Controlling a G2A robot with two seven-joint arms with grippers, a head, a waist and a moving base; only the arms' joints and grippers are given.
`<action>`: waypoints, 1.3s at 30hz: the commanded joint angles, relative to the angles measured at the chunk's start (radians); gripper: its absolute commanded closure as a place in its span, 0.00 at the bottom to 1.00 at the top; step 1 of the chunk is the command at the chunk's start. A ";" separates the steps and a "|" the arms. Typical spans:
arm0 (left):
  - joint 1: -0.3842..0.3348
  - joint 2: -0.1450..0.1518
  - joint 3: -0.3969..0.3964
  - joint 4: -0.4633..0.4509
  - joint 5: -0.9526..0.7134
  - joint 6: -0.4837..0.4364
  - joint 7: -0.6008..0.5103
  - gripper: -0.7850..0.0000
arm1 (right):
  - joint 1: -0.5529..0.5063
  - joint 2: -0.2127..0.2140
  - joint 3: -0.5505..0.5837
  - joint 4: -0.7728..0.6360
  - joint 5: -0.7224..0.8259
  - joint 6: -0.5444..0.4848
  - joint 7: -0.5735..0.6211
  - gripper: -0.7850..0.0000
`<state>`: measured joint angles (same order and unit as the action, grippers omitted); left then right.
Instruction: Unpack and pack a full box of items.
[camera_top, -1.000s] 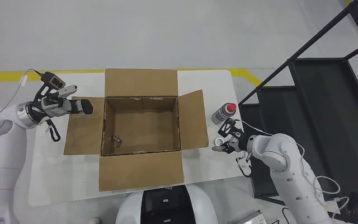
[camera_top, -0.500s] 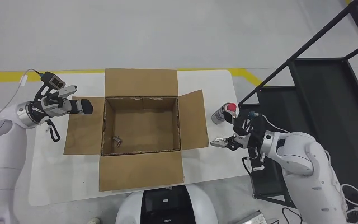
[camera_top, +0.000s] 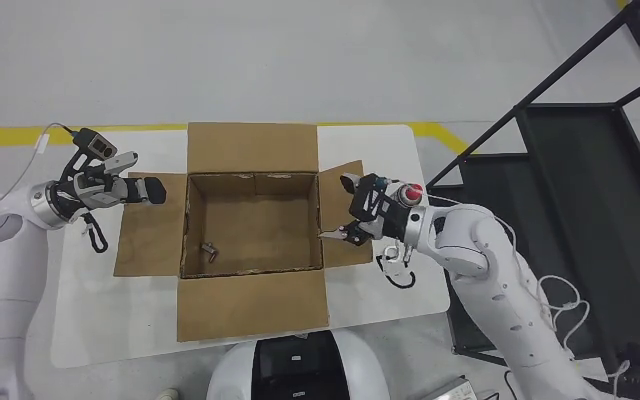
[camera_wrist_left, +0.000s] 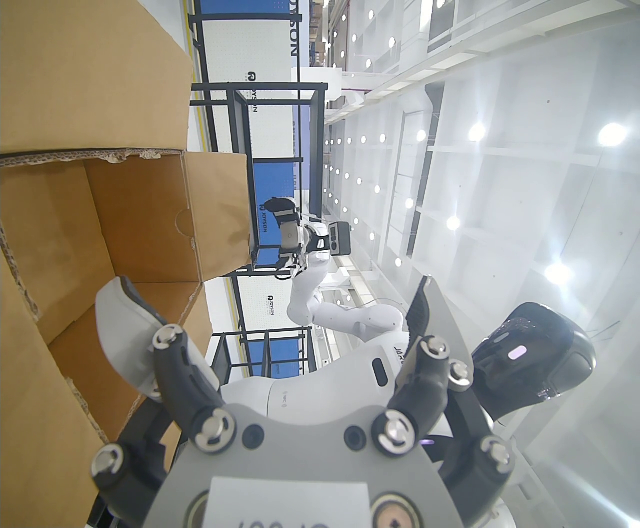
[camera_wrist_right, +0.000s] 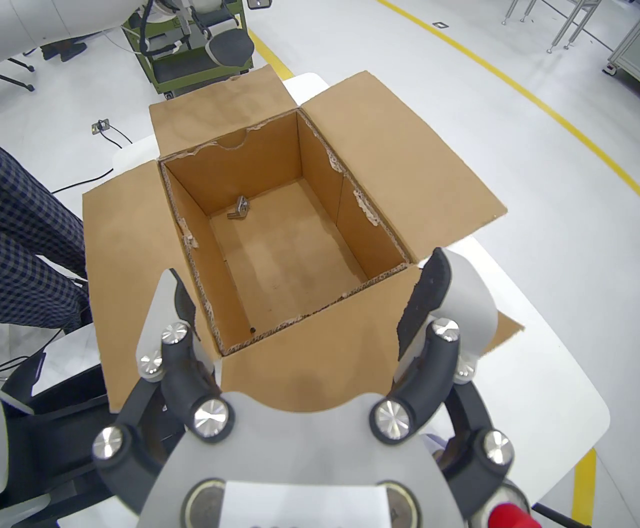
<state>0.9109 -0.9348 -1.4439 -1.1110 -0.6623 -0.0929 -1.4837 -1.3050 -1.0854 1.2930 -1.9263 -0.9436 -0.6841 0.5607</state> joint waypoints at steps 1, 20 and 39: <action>0.000 0.000 0.000 0.000 0.000 0.000 0.000 0.00 | 0.000 0.000 0.001 0.000 -0.001 -0.001 0.001 0.00; 0.000 0.000 0.000 0.000 0.000 0.000 0.000 0.00 | 0.130 -0.019 -0.142 0.032 -0.021 0.032 0.064 0.00; 0.000 0.000 0.000 0.000 0.000 0.000 0.000 0.00 | 0.657 -0.237 -0.753 0.551 0.009 0.150 0.108 0.00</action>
<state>0.9109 -0.9348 -1.4439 -1.1110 -0.6623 -0.0929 -1.4837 -0.6476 -1.3230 0.5385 -1.3742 -0.9349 -0.5346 0.6682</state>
